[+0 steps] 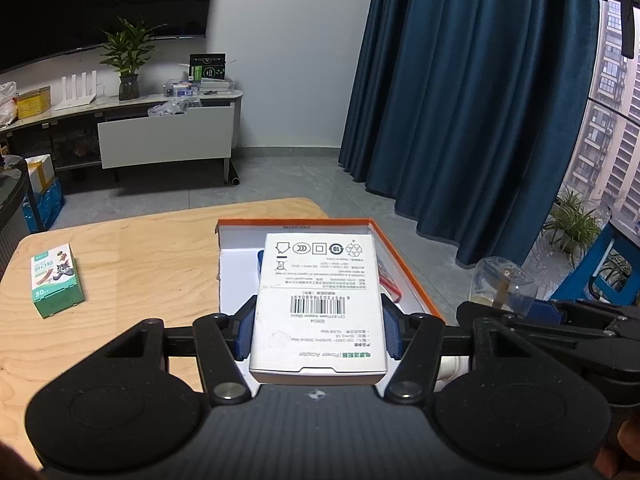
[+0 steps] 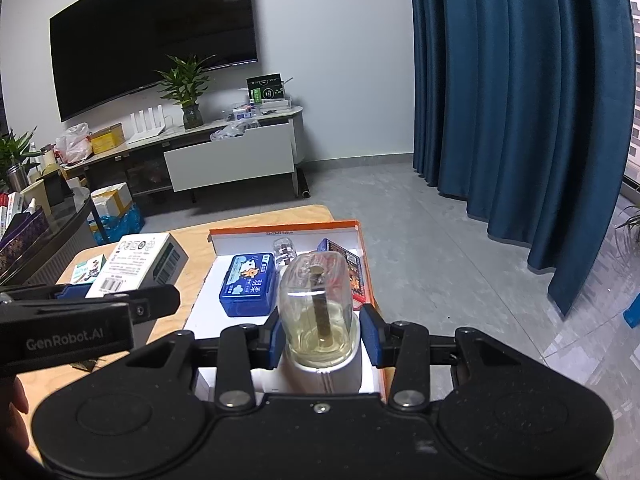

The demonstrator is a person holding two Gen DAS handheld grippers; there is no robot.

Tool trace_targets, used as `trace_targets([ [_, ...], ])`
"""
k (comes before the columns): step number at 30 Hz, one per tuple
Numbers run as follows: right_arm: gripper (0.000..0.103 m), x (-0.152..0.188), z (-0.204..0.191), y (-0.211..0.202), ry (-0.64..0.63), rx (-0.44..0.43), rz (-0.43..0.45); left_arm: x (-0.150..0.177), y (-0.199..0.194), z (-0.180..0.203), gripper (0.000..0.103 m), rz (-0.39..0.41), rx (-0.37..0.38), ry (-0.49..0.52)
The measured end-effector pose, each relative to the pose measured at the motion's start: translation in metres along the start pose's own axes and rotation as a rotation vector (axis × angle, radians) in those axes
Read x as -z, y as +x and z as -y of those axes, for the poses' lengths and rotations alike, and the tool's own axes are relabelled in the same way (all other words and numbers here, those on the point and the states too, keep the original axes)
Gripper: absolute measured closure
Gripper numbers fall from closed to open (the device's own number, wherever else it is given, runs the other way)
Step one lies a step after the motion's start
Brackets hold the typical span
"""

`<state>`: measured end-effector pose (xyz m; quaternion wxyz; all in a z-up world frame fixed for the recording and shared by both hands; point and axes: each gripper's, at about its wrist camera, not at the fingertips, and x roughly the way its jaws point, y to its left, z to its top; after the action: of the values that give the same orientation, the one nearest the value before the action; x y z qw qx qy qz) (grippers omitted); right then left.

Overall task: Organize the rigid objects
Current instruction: 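Hold the product box and diffuser with both grippers above the orange-rimmed box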

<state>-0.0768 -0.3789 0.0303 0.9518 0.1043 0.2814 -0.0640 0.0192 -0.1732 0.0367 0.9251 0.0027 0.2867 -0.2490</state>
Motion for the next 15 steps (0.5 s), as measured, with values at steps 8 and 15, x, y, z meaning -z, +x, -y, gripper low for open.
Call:
trace_targets([
  [8,0.054,-0.0007,0.0038,-0.0013,-0.007,-0.004,0.003,-0.0011,0.0019,0.001,0.043,-0.004,-0.002,-0.002],
  [15,0.054,-0.0037,0.0002,0.0029,-0.014,-0.002,-0.006,-0.0028,0.003,0.0006,0.043,-0.006,-0.002,0.0],
])
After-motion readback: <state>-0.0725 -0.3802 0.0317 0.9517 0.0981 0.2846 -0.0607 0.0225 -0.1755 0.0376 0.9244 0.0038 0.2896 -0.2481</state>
